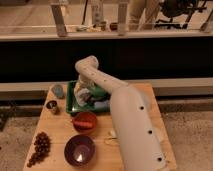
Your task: Place towel in tray
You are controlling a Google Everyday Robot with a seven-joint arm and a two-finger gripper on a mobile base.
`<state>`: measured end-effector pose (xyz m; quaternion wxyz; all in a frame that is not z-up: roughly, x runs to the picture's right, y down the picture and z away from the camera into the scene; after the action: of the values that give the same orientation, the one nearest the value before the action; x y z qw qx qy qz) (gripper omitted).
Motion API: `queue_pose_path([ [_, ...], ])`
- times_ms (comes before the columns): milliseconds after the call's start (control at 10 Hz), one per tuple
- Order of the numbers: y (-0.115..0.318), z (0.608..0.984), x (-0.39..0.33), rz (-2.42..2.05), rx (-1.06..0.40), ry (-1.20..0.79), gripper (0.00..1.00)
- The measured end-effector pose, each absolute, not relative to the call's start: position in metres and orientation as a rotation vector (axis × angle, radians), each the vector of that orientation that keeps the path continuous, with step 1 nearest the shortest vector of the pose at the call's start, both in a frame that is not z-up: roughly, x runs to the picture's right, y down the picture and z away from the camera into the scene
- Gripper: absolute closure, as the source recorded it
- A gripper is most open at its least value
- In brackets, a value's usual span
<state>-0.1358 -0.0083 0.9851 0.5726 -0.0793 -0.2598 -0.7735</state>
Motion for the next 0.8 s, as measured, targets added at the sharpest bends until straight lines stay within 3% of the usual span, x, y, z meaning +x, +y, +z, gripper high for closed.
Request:
queue_pose_path([
  [300,0.000,0.993,-0.148,-1.851,-0.190,-0.612,0.26],
  [800,0.020,0.999,-0.155,-1.840,-0.241,-0.633,0.76],
])
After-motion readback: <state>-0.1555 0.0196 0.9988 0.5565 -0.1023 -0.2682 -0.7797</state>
